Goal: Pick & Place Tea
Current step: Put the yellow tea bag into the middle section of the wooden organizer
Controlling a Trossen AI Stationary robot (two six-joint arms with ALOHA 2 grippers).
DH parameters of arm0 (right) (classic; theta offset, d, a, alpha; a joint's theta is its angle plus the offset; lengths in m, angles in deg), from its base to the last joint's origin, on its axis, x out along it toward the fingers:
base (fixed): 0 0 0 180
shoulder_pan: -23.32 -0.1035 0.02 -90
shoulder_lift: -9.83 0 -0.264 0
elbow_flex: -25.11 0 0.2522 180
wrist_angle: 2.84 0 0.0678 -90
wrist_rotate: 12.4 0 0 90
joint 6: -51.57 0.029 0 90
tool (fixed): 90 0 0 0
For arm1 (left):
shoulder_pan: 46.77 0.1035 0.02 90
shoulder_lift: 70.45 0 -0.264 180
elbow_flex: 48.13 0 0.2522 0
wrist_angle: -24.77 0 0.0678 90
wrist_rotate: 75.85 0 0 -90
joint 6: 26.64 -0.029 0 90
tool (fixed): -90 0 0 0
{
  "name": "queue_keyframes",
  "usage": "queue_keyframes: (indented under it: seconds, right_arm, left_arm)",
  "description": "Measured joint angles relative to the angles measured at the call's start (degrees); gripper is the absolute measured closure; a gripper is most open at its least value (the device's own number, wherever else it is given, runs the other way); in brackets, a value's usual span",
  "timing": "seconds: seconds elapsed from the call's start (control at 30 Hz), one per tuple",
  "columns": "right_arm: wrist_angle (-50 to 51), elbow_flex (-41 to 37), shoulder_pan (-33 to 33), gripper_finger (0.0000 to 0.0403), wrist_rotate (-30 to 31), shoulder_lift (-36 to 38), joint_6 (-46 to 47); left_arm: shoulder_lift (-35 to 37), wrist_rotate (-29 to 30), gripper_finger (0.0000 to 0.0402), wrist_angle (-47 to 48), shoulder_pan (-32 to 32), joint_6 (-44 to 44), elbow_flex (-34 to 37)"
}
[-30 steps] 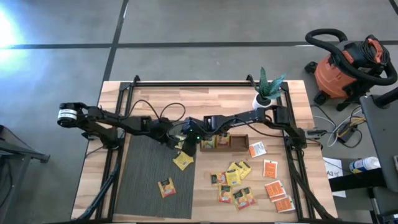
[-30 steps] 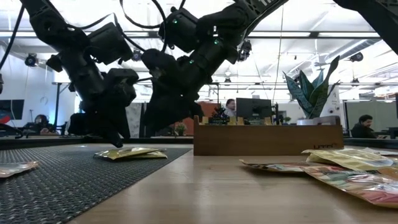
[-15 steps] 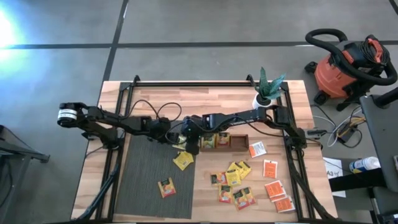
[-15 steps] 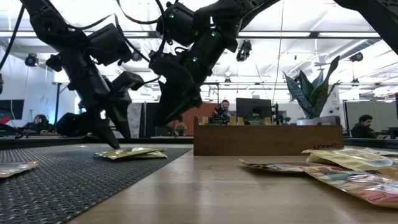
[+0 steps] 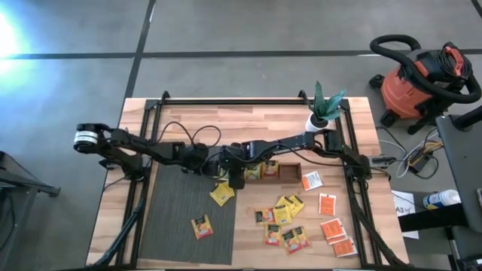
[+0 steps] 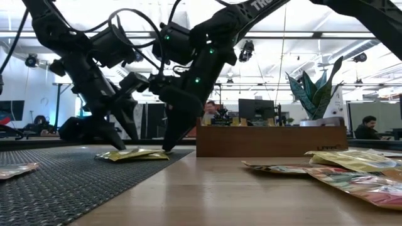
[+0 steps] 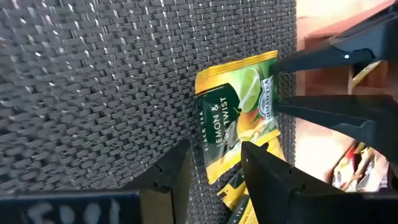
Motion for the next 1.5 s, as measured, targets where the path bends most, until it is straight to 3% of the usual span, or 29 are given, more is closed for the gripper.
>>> queue_keyframes:
  seconds: [0.33,0.77,1.5]
  right_arm:
    - [0.7,-0.6,0.1,0.0284,-0.2,0.0,-0.8]
    - [-0.2,-0.7,0.1,0.0284,-0.3,0.0,-0.1]
    - [-3.1,-0.7,-0.1,0.0284,-0.4,0.0,4.2]
  left_arm:
    - [-1.8,1.1,0.0266,-3.0,-0.1,0.5,0.0]
    - [-1.9,8.1,0.0266,-4.2,-0.1,1.2,0.0]
    - [0.2,7.3,0.0266,-2.3,0.0,1.6,0.0]
